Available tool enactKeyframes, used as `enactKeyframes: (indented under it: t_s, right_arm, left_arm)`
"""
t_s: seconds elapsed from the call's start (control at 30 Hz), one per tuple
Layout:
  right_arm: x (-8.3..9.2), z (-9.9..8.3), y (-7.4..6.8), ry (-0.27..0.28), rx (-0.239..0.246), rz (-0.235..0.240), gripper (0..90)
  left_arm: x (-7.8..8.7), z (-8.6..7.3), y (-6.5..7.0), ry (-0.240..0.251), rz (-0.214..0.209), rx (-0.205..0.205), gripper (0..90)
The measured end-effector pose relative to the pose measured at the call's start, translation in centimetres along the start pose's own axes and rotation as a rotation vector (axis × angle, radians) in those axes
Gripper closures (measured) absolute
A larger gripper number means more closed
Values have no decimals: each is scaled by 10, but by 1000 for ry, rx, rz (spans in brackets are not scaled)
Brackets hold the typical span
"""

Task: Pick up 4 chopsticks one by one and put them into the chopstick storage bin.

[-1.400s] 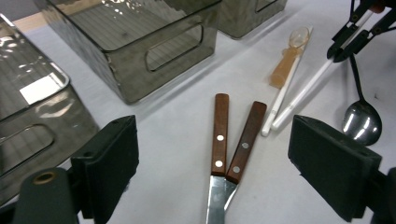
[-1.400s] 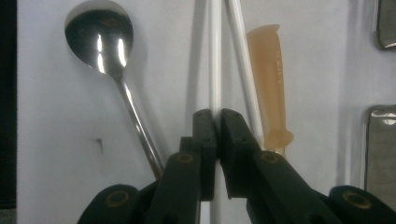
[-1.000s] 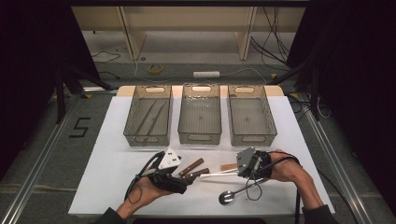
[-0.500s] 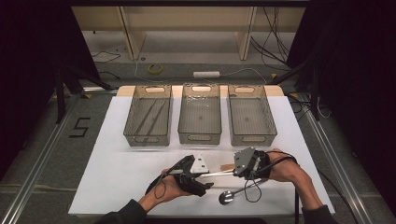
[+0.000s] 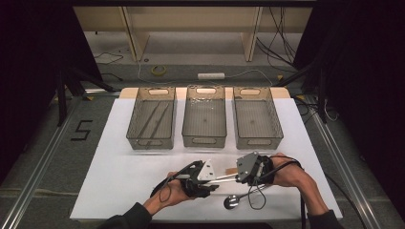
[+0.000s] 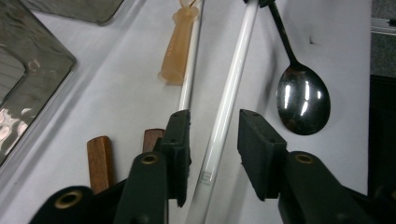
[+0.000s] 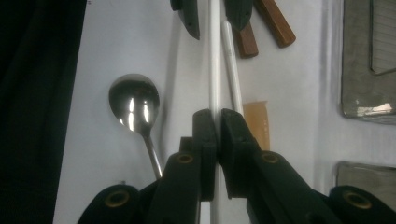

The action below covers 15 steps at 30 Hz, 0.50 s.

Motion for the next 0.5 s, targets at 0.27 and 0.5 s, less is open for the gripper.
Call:
enactKeyframes:
  t_s: [0.27, 0.5]
  right_arm:
    - [0, 1, -2, 5, 16, 13, 856]
    - [1, 1, 0, 27, 0, 1, 752]
  left_arm:
    - [3, 1, 1, -8, -33, -37, 779]
    - [7, 2, 8, -27, -58, -99, 827]
Point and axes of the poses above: each handheld gripper's, and its own axes: x roughly backward along the jaws, z roughly out of its top, y roughly to its right, the point moved 4 cm from there along -x, roughly forward along the jaws, and after that the axes turned 3 degrees about -x, right-handed, at the moved point
